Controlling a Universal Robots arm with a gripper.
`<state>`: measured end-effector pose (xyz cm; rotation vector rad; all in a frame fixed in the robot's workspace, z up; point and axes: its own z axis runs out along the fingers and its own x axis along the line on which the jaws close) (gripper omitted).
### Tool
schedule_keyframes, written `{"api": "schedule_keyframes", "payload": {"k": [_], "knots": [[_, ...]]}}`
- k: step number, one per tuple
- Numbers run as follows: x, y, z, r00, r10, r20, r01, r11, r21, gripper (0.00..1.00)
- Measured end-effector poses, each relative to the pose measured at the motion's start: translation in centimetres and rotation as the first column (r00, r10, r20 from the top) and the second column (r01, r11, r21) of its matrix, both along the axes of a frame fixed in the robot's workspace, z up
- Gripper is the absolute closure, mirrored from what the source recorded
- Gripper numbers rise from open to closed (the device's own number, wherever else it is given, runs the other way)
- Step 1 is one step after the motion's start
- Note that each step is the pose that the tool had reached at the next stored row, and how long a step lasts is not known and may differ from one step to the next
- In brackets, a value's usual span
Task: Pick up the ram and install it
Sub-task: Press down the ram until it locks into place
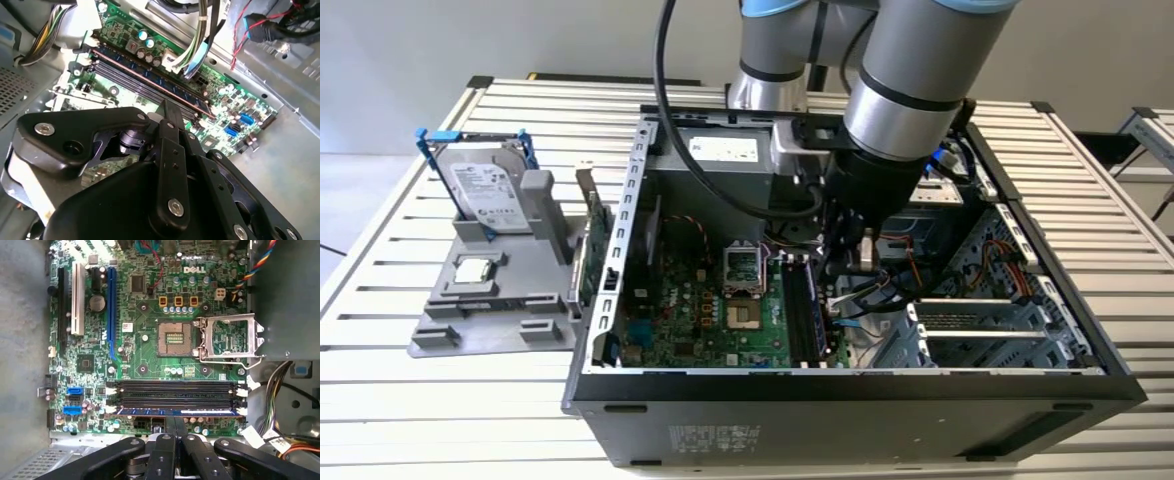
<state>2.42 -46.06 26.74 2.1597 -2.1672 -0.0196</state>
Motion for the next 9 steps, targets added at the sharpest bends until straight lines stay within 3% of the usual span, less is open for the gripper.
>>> {"api": "schedule_keyframes", "payload": {"k": [9], "knots": [[0.0, 0.08, -0.01, 1.0, 0.003, 0.0, -0.003, 1.0, -0.0002, 1.0]]}}
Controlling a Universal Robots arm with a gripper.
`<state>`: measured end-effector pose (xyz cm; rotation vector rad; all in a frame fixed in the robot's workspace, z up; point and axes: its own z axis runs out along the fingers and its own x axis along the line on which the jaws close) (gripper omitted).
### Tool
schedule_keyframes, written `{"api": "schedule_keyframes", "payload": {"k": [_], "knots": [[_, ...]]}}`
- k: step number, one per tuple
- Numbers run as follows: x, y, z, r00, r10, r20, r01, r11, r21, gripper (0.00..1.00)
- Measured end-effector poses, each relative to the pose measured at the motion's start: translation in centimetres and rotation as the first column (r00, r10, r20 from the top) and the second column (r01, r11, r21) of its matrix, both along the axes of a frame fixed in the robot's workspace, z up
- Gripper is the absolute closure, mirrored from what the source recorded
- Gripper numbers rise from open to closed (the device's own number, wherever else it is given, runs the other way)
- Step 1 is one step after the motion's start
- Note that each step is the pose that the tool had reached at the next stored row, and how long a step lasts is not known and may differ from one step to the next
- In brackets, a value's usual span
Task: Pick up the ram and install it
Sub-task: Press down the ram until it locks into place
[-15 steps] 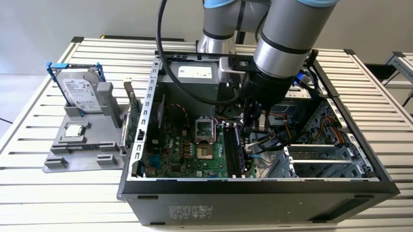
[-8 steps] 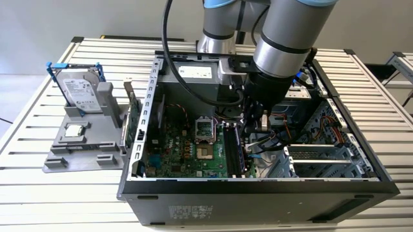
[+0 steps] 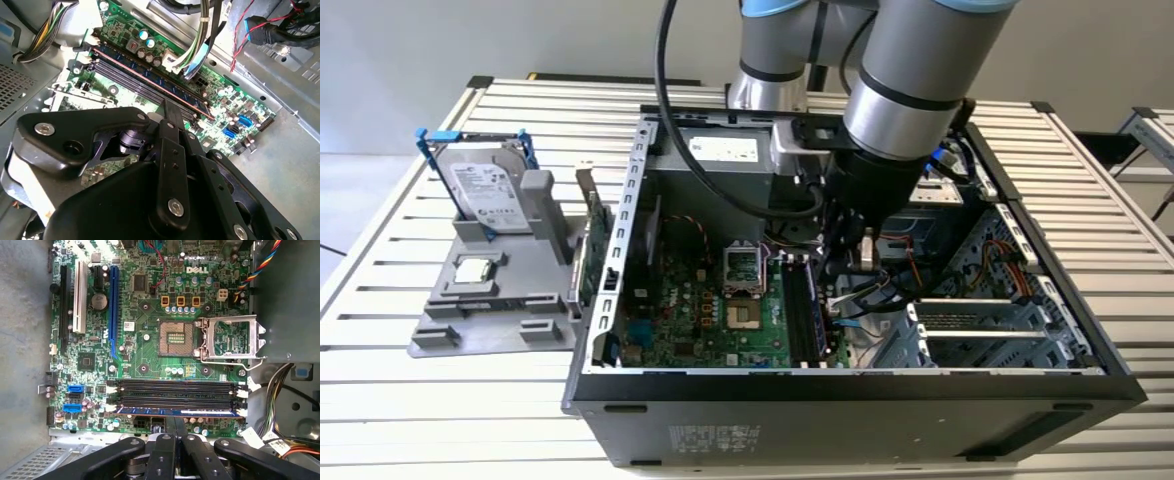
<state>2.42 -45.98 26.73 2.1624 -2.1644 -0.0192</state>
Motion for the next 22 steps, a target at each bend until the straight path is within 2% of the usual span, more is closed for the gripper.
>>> {"api": "schedule_keyframes", "payload": {"k": [7, 13, 22], "knots": [[0.0, 0.34, -0.18, 0.9996, -0.028, 0.0, 0.028, 0.9996, 0.0, 1.0], [0.0, 0.96, -0.61, 0.9994, -0.034, 0.0, 0.034, 0.9994, 0.0002, 1.0], [0.0, 1.03, -1.41, 0.9994, -0.034, 0.0, 0.034, 0.9994, 0.0, 1.0]]}}
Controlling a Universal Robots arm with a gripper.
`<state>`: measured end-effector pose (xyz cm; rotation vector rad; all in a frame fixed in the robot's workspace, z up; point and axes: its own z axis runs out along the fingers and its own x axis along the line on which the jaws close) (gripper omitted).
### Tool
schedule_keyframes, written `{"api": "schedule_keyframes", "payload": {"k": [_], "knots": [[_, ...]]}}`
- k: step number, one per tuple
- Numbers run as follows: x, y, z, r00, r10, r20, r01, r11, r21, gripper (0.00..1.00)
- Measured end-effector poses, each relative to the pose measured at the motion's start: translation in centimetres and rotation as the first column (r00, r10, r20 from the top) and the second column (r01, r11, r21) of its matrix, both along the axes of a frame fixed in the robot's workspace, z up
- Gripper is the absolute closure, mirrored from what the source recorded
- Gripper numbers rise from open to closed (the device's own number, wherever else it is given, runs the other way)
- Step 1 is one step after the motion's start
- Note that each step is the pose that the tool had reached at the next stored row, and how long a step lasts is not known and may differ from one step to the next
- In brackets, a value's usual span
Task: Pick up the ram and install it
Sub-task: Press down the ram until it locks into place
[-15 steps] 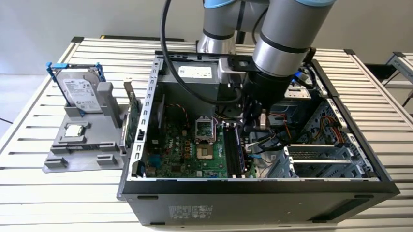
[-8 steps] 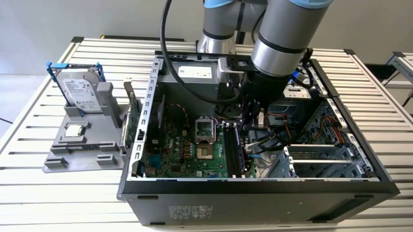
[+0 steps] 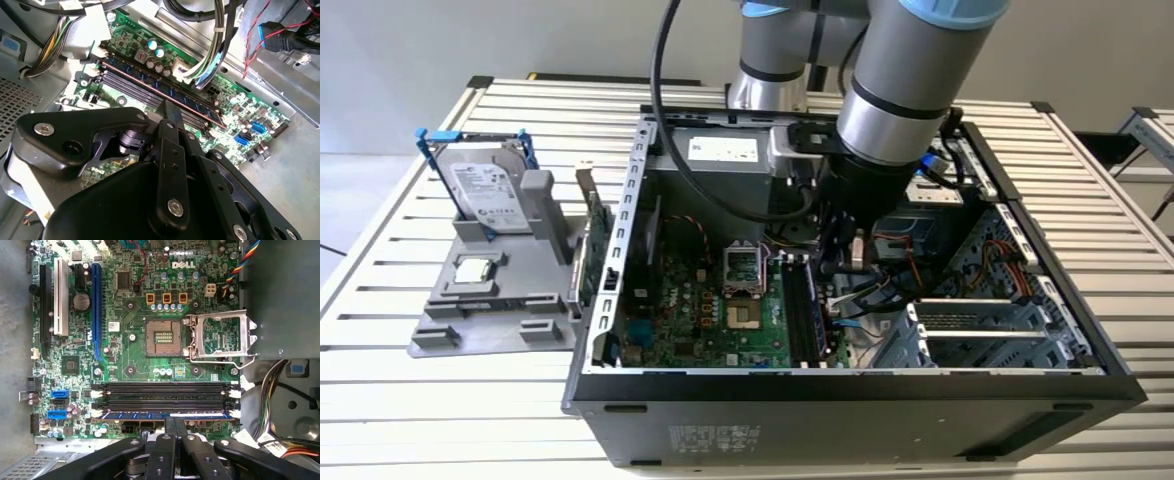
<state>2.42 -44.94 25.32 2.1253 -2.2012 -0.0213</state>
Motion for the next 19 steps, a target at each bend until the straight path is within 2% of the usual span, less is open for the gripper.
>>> {"api": "schedule_keyframes", "payload": {"k": [19], "knots": [[0.08, 0.0, -1.64, 1.0, -0.003, 0.0, 0.003, 1.0, 0.0001, 1.0]]}}
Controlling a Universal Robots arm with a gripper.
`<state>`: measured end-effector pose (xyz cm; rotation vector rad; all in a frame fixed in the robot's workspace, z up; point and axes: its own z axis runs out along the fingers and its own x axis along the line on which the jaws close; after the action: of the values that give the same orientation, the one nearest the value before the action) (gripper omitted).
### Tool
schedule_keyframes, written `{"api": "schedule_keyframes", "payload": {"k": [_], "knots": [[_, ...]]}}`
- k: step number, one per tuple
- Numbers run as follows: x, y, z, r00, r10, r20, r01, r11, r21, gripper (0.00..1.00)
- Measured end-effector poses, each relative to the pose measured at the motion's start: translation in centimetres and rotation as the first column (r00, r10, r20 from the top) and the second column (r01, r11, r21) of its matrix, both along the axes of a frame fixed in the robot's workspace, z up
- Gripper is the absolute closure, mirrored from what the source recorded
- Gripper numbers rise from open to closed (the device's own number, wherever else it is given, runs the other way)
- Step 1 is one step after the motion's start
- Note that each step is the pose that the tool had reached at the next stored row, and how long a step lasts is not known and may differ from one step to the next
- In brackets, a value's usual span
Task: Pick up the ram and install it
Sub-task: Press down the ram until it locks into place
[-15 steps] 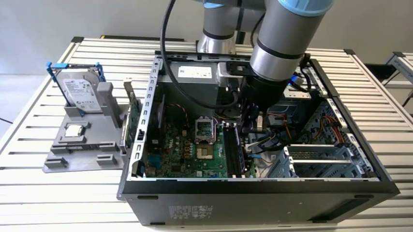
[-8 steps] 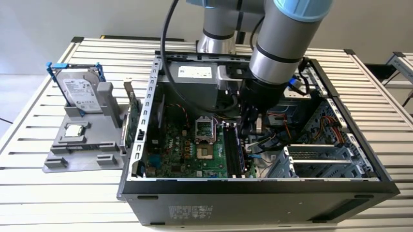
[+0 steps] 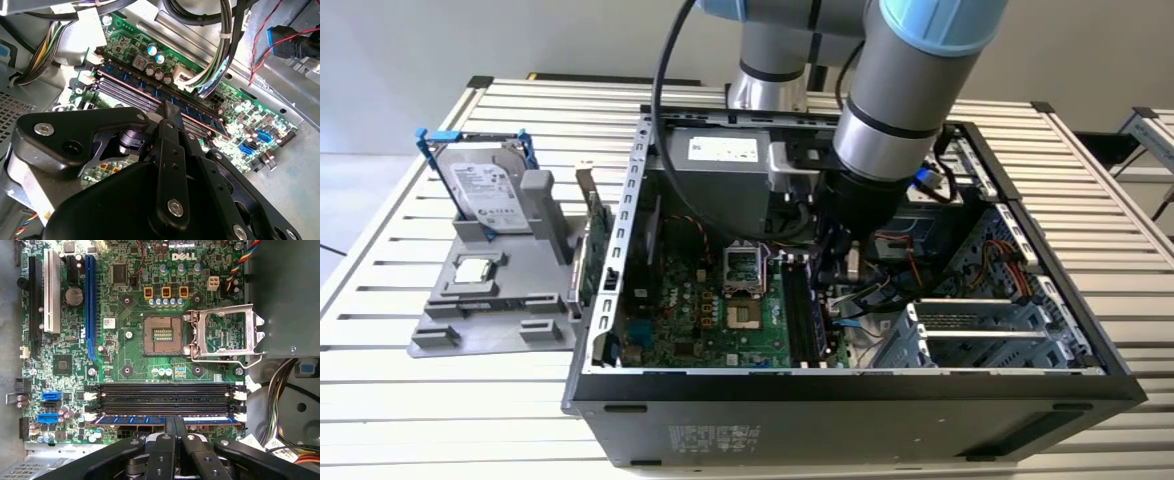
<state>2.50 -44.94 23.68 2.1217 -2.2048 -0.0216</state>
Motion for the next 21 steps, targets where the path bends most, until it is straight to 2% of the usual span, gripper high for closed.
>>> {"api": "schedule_keyframes", "payload": {"k": [9, 21], "knots": [[0.0, 0.0, -0.46, 1.0, -0.006, 0.0, 0.006, 1.0, 0.0, 1.0], [0.0, 0.01, -0.66, 1.0, -0.006, 0.0001, 0.006, 1.0, 0.0002, 1.0]]}}
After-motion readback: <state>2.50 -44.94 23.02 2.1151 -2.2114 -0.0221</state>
